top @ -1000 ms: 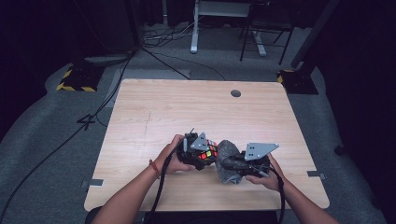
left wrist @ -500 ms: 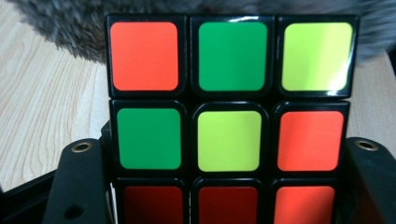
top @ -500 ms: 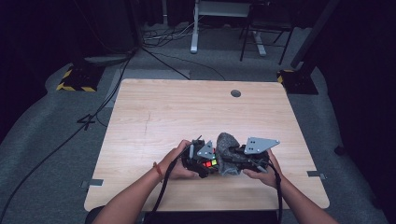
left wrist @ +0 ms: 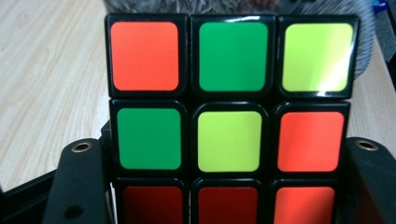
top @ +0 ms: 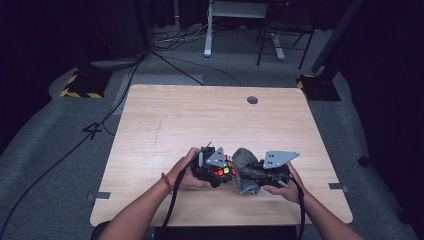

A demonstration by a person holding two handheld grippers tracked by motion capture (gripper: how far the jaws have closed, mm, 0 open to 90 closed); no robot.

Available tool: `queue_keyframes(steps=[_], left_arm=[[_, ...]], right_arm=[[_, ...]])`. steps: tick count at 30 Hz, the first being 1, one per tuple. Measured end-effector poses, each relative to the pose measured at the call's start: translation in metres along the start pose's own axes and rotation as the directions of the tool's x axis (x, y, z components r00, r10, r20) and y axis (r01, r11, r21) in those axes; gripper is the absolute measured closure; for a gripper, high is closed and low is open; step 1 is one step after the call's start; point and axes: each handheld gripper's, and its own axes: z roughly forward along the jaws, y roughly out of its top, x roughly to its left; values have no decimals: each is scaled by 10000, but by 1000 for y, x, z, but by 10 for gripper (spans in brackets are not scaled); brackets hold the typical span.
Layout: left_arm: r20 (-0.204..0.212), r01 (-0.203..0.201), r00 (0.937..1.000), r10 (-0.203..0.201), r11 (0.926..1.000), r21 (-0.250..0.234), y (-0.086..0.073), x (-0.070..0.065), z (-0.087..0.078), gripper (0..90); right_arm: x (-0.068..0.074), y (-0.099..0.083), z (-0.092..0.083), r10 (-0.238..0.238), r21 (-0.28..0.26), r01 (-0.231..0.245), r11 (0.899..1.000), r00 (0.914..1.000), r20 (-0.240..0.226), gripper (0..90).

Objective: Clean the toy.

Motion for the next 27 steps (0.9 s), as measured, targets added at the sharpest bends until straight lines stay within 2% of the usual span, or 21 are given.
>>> queue_keyframes(steps=[1, 3, 5, 7, 10, 11, 13, 16, 19, 21, 23, 27], left_arm=[[14, -3, 10000, 3, 10000, 69, 0, -1, 3, 333], [100, -300, 9995, 296, 9986, 431, 1, -5, 12, 333], [239, -512, 9985, 497, 9963, 683, 3, -11, 20, 332], [354, -465, 9984, 439, 9962, 742, 3, -14, 22, 333], [528, -612, 9969, 584, 9967, 530, 3, -17, 20, 333], [520, -628, 9968, 603, 9969, 467, 4, -18, 19, 333], [427, -707, 9967, 689, 9966, 413, 6, -19, 16, 333], [431, -527, 9977, 523, 9986, 77, 6, -15, 9, 333], [252, -284, 9993, 289, 9994, -195, 4, -9, 1, 333], [25, -162, 9999, 163, 9996, -249, 3, -5, -2, 333], [107, 48, 9999, -45, 9995, -327, 1, -1, -4, 333], [-110, 117, 9999, -117, 9999, 10, 0, -1, 1, 333]], right_arm=[[0, 1, -1, 40, -234, -43, 9997, 9999, -135, 728], [1, 5, -1, -14, -387, 5, 9992, 9997, -232, 728], [3, 7, 0, -96, -551, 86, 9984, 9998, -189, 727], [3, 9, 1, -199, -306, 200, 9993, 9998, 31, 728], [-2, 5, 2, 37, -30, -36, 10000, 9992, 389, 728], [-4, 3, 2, 65, 87, -70, 9999, 9984, 559, 729], [-7, 0, 1, 163, 221, -176, 9996, 9982, 583, 730], [-9, -4, 2, 27, 699, -81, 9975, 9970, 770, 731], [-10, -10, 3, 190, 843, -239, 9962, 9981, 584, 732], [-10, -12, 3, 245, 815, -268, 9963, 9993, 290, 731], [-7, -10, 3, 156, 653, -162, 9977, 9998, 87, 732], [-1, -2, -1, -69, 211, 71, 9998, 10000, -58, 729]])
